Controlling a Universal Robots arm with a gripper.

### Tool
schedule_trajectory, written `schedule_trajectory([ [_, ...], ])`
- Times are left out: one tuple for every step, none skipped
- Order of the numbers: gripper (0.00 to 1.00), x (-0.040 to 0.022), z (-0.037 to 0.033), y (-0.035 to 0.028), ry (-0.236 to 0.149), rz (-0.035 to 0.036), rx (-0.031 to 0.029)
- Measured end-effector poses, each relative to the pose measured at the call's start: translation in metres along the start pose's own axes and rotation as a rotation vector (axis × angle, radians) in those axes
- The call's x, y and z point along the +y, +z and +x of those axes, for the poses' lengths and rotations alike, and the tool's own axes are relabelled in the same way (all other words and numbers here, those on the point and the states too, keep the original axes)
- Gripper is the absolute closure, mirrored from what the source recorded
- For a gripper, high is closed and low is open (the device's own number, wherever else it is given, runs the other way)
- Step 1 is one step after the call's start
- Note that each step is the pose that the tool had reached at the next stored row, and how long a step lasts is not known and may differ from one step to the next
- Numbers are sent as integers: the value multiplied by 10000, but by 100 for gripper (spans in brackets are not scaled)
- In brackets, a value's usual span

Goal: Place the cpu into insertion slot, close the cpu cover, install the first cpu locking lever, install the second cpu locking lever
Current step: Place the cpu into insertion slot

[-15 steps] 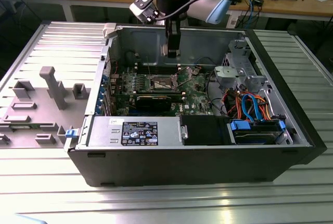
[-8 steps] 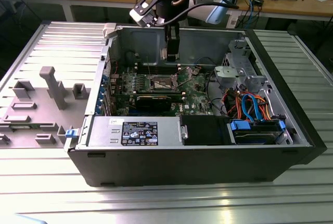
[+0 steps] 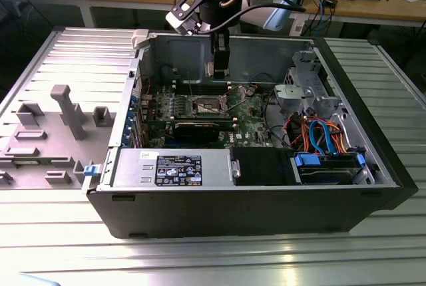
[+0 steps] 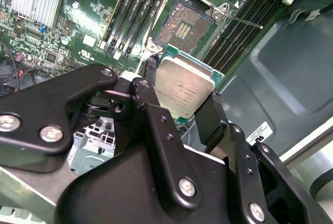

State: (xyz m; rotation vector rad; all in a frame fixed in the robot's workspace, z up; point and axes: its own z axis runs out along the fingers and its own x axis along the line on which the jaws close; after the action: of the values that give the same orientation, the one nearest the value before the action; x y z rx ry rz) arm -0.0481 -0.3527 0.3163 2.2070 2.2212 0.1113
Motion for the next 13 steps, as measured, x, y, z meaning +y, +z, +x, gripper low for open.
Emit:
schedule_trajectory([
  [45, 0, 0, 0, 0, 0, 0],
  [45, 0, 0, 0, 1, 0, 0],
  [45, 0, 0, 2, 0, 0, 1],
  [45, 0, 0, 3, 0, 0, 0],
  [45, 0, 0, 5, 0, 0, 0],
  [45, -1, 0, 8, 1, -1, 1],
  [45, -1, 0, 12, 0, -1, 2],
  [45, -1, -1, 16, 0, 0, 1],
  [45, -1, -1, 24, 0, 0, 0],
  [45, -3, -2, 44, 0, 0, 0],
  [45, -5, -4, 81, 0, 1, 0],
  [45, -6, -3, 114, 0, 0, 1],
  [45, -8, -3, 136, 0, 0, 0],
])
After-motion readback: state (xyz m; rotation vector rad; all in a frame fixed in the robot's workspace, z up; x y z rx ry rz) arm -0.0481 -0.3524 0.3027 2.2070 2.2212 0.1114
